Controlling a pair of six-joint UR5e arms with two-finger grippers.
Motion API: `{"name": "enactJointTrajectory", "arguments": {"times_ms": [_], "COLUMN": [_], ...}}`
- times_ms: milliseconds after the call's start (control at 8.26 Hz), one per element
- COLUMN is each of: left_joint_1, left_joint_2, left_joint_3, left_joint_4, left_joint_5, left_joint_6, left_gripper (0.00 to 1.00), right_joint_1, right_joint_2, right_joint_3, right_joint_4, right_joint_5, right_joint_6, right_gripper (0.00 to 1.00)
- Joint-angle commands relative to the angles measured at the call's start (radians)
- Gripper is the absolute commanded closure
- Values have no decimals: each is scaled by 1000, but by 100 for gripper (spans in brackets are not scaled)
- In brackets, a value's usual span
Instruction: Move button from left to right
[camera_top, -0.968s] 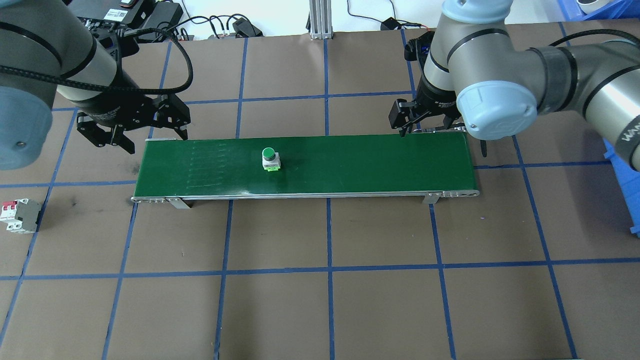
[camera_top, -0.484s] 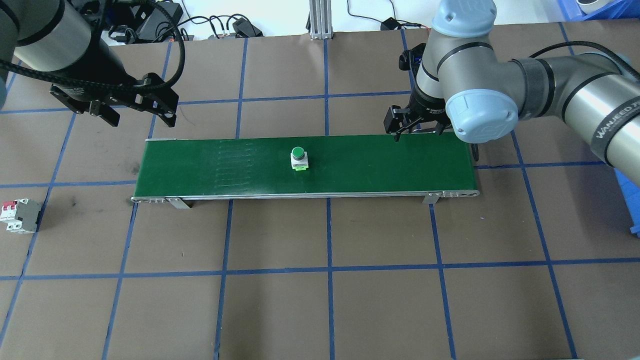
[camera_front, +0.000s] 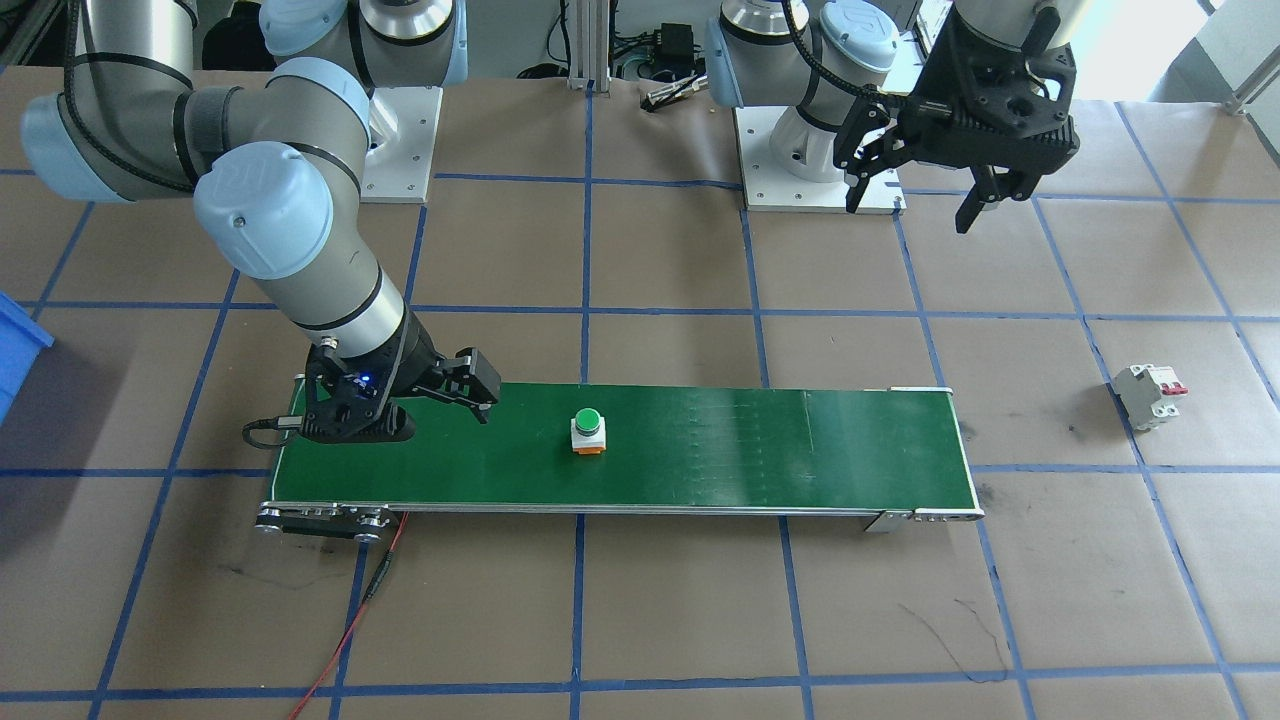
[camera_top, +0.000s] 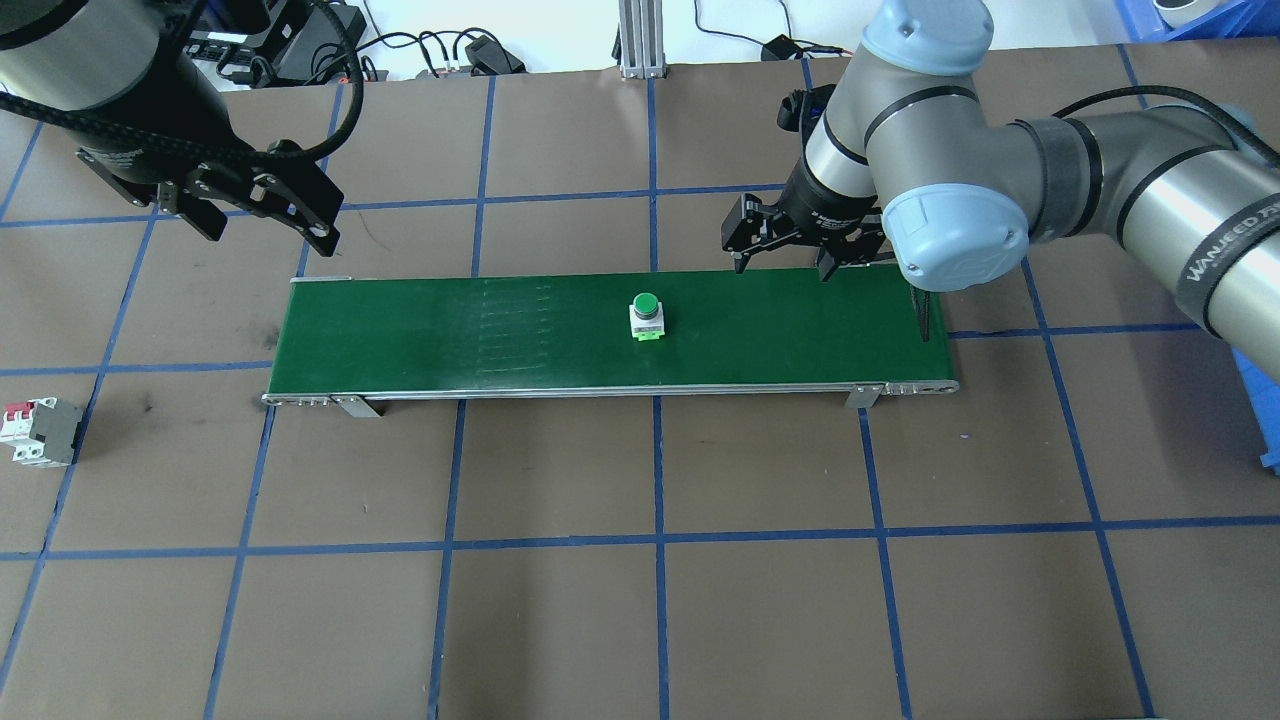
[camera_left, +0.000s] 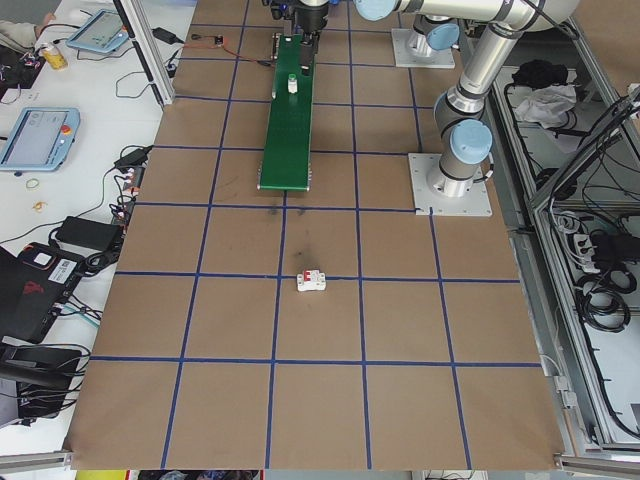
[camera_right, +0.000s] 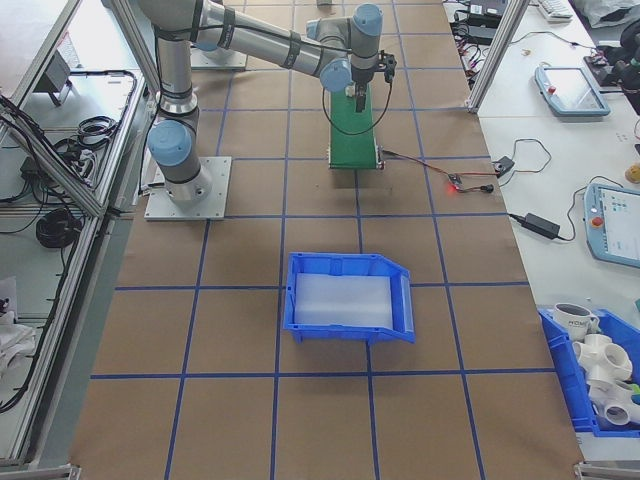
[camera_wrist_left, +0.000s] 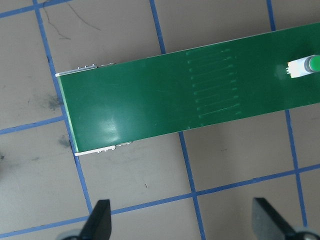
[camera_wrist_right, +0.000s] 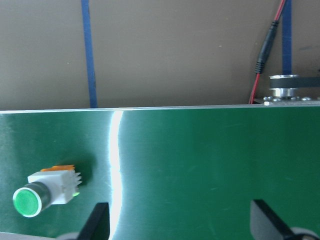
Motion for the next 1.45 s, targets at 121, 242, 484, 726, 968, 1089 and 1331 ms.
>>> {"name": "enactJointTrajectory", "arguments": {"times_ms": [121, 242, 484, 726, 968, 1089, 1331], "left_joint_1": [-1, -1, -1, -1, -1, -1, 1], "left_joint_2": [-2, -2, -2, -2, -2, 0, -2], "left_joint_3": [11, 11, 11, 11, 11, 11, 11], "left_joint_4": [-4, -4, -6, -6, -6, -7, -7], "left_joint_5": [-1, -1, 1, -1, -1, -1, -1], "left_joint_6": [6, 6, 6, 6, 6, 6, 6], "left_gripper": [0, 0, 0, 0, 0, 0, 0], "right_joint_1": [59, 59, 57, 56, 47, 22, -112], "right_joint_2": [24, 38, 102, 123, 114, 107, 46], "right_joint_3": [2, 2, 0, 6, 2, -1, -27], "right_joint_4": [-46, -47, -50, -41, 11, 26, 71], "right_joint_5": [27, 27, -9, -87, -169, -172, -200], "right_joint_6": [25, 20, -47, -91, -110, -151, -344], "right_gripper": [0, 0, 0, 40, 85, 100, 100]}}
